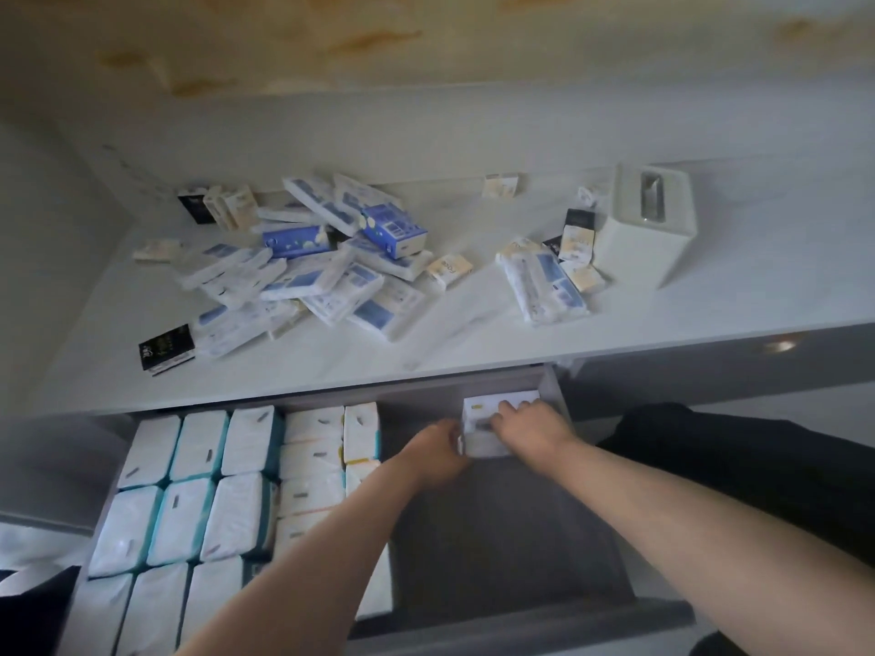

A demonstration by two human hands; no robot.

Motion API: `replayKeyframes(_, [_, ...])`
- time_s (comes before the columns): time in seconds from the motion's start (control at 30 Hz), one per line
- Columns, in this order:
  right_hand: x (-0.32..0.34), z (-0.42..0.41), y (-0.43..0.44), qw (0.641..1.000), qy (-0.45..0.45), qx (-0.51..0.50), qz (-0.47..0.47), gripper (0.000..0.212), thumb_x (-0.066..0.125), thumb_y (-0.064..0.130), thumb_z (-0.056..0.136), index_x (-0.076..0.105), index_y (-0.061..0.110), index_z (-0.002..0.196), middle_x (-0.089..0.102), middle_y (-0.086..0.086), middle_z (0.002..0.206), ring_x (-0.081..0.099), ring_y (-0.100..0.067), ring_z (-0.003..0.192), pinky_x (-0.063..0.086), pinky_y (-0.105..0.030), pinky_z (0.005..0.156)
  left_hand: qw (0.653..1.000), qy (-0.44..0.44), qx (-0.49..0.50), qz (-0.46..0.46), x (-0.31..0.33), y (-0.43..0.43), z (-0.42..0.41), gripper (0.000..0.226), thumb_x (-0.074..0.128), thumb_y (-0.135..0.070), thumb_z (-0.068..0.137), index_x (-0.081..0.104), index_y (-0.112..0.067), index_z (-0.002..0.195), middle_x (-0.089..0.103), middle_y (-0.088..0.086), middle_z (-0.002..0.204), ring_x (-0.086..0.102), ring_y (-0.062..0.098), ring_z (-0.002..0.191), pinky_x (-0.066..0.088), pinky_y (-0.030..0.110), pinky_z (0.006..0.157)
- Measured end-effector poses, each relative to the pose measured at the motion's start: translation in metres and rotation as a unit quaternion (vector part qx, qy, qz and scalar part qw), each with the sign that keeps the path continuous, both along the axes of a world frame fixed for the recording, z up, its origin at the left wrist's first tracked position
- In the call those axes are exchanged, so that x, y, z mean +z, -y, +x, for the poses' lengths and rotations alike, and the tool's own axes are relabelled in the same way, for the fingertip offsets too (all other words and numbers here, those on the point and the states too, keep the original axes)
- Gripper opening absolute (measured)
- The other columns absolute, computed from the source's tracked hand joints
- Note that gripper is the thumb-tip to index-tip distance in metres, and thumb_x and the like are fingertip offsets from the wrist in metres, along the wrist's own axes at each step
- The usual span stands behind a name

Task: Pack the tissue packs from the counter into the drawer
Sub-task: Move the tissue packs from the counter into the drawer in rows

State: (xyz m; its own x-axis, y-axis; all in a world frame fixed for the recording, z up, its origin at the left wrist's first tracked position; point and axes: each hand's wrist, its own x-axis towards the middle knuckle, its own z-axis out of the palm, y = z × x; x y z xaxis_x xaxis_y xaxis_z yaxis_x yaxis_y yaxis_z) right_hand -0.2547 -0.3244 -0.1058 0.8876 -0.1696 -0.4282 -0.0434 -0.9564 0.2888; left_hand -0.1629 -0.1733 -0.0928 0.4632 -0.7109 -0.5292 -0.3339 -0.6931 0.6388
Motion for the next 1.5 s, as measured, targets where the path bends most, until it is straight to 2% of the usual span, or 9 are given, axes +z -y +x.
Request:
replayKeyframes(0.17, [-0.01, -0.001, 0.007, 0.999, 0.004, 0.002, -0.05, 0.029, 0.051, 0.006, 0.089, 0.057, 0.008, 0.118, 0.058, -0.013, 0.116, 0.064, -0.032, 0.099, 0.044, -0.041, 0.088, 0.997, -0.062, 0.052, -0.019, -0.015, 0.018, -0.009, 0.039, 0.068, -0.024, 0.084, 0.061, -0.014, 0.121, 0.064, -0.003, 0.109, 0.06, 0.013, 0.095, 0.047, 0.023, 0.08])
replayKeyframes(0.23, [-0.007, 0.002, 0.006, 0.997, 0.024, 0.006, -0.071, 0.026, 0.056, 0.011, 0.078, 0.065, 0.019, 0.101, 0.064, -0.004, 0.096, 0.065, -0.024, 0.081, 0.048, -0.035, 0.073, 0.995, -0.065, 0.076, -0.02, -0.022, 0.023, -0.01, 0.043, 0.067, -0.018, 0.085, 0.055, -0.015, 0.126, 0.059, -0.002, 0.109, 0.054, 0.011, 0.094, 0.041, 0.02, 0.077])
replayKeyframes(0.33, [-0.011, 0.003, 0.007, 0.996, 0.017, -0.021, -0.083, 0.034, 0.049, 0.014, 0.081, 0.058, 0.027, 0.111, 0.062, 0.001, 0.099, 0.063, -0.019, 0.082, 0.045, -0.033, 0.072, 0.988, -0.079, 0.132, -0.021, -0.03, 0.024, -0.011, 0.06, 0.073, -0.018, 0.08, 0.04, -0.009, 0.129, 0.055, -0.002, 0.116, 0.054, 0.012, 0.1, 0.047, 0.025, 0.082])
replayKeyframes(0.53, [-0.022, 0.007, 0.014, 0.995, 0.046, -0.055, -0.07, 0.04, 0.086, 0.026, 0.047, 0.069, 0.024, 0.084, 0.06, -0.001, 0.073, 0.058, -0.019, 0.06, 0.042, -0.031, 0.058, 0.992, -0.067, 0.108, -0.017, -0.027, 0.031, -0.005, 0.07, 0.066, -0.019, 0.086, 0.033, -0.013, 0.147, 0.051, 0.003, 0.133, 0.046, 0.009, 0.098, 0.038, 0.016, 0.056])
replayKeyframes(0.63, [-0.009, 0.002, 0.011, 0.998, 0.039, -0.025, -0.038, 0.048, 0.073, 0.017, 0.072, 0.056, 0.018, 0.117, 0.057, -0.006, 0.105, 0.061, -0.025, 0.089, 0.045, -0.036, 0.075, 0.993, -0.073, 0.097, -0.011, -0.026, 0.034, -0.004, 0.073, 0.066, -0.022, 0.086, 0.029, -0.013, 0.149, 0.045, -0.003, 0.117, 0.047, 0.009, 0.093, 0.036, 0.006, 0.048])
replayKeyframes(0.8, [-0.005, 0.003, 0.015, 0.997, 0.039, -0.045, 0.046, 0.061, 0.065, 0.013, 0.083, 0.037, 0.015, 0.137, 0.043, -0.01, 0.127, 0.053, -0.03, 0.113, 0.043, -0.039, 0.091, 0.994, -0.073, 0.08, 0.011, -0.019, 0.03, 0.001, 0.069, 0.066, -0.022, 0.085, 0.033, -0.011, 0.145, 0.049, 0.001, 0.129, 0.05, 0.014, 0.104, 0.041, 0.023, 0.083])
replayKeyframes(0.97, [0.024, 0.013, 0.008, 0.986, -0.005, -0.084, 0.144, 0.044, 0.057, 0.024, 0.092, 0.049, 0.021, 0.135, 0.054, -0.007, 0.128, 0.059, -0.03, 0.114, 0.048, -0.038, 0.087, 0.999, 0.028, 0.03, 0.02, 0.01, 0.022, 0.015, 0.061, 0.059, -0.023, 0.088, 0.038, -0.01, 0.143, 0.052, 0.011, 0.139, 0.053, 0.026, 0.123, 0.045, 0.033, 0.1])
replayKeyframes(1.23, [0.118, 0.063, -0.038, 0.969, 0.062, -0.049, 0.232, 0.01, 0.051, 0.027, 0.093, 0.057, 0.027, 0.085, 0.062, -0.002, 0.094, 0.062, -0.029, 0.095, 0.041, -0.031, 0.069, 0.98, 0.194, 0.04, -0.012, 0.085, -0.018, 0.056, 0.023, 0.053, -0.03, 0.089, 0.062, -0.028, 0.11, 0.065, 0.0, 0.113, 0.06, 0.021, 0.101, 0.049, 0.029, 0.084])
replayKeyframes(1.5, [0.176, 0.125, -0.043, 0.957, 0.157, -0.046, 0.241, 0.028, 0.055, 0.028, 0.091, 0.061, 0.03, 0.118, 0.062, 0.005, 0.111, 0.056, -0.018, 0.099, 0.045, -0.031, 0.077, 0.929, 0.341, 0.121, -0.076, 0.138, -0.055, 0.114, 0.026, 0.045, -0.018, 0.09, 0.058, -0.026, 0.111, 0.064, -0.002, 0.107, 0.058, 0.02, 0.095, 0.044, 0.029, 0.075])
